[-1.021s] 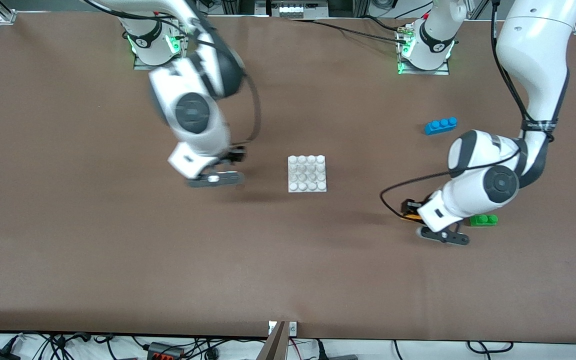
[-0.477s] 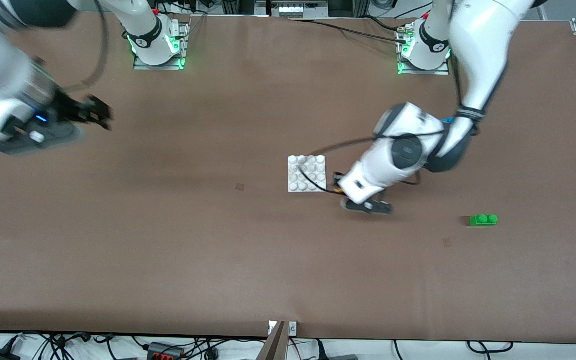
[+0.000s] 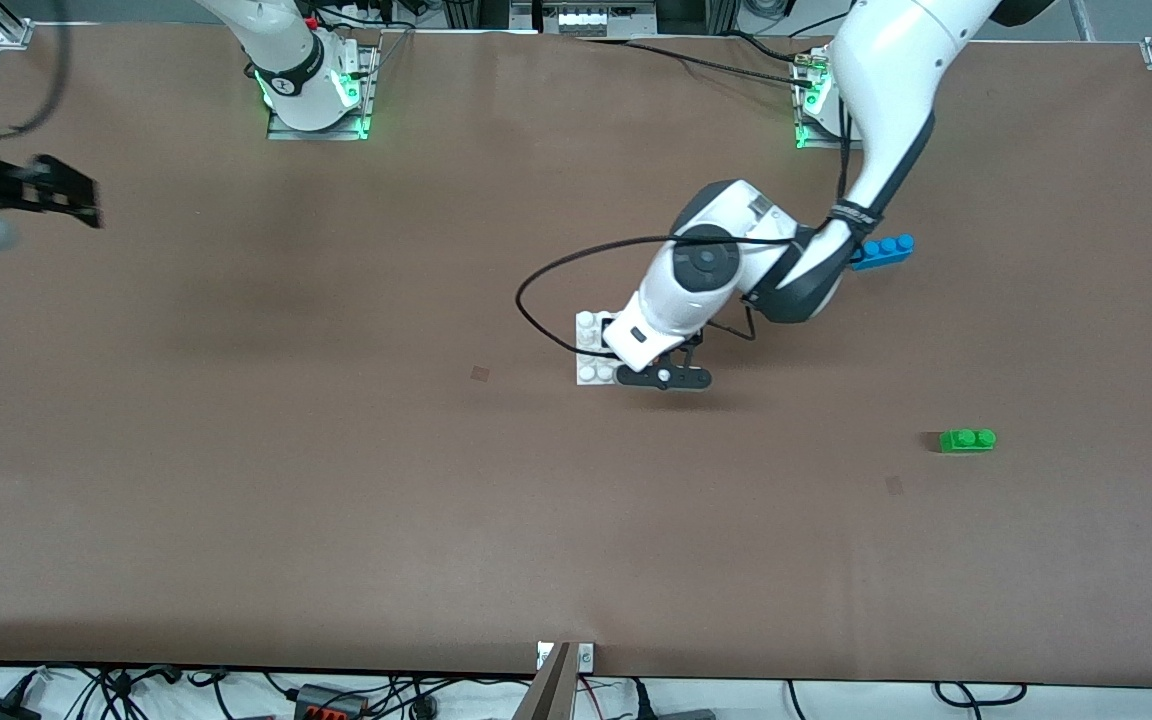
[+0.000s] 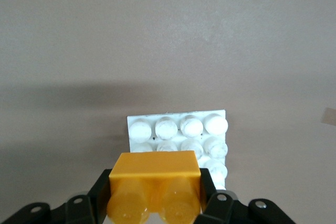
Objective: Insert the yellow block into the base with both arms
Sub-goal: 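Carry the yellow brick with the left gripper above the base plate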
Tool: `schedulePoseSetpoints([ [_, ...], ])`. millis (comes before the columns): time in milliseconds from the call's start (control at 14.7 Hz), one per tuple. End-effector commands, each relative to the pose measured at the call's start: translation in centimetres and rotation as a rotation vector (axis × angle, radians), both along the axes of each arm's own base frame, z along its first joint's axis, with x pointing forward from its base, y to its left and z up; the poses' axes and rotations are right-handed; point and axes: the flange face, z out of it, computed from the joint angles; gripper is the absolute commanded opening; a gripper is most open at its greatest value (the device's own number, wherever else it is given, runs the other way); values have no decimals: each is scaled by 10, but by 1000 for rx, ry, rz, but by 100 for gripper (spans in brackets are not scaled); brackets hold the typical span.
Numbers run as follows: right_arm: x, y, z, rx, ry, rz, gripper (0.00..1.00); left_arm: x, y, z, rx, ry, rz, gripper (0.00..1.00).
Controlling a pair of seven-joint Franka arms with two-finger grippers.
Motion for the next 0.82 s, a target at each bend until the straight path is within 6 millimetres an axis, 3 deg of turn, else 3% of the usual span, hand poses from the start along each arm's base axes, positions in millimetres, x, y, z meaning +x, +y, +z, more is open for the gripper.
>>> schedulePoseSetpoints([
  [0,-26,-6,-12,68,-5,-15,100,-12,-20,-19,29,-49,16,58],
  [68,-33,5,-10,118,-22,-30,100,-15,-24,-26,35,-55,-1,58],
  [340,-20,25,-11,106,-108,-99,100,-33,-28,-42,32,-83,-47,58],
  [749,-7,25,-18,110,-95,-126,100,-56,-27,-50,21,-101,-59,58],
])
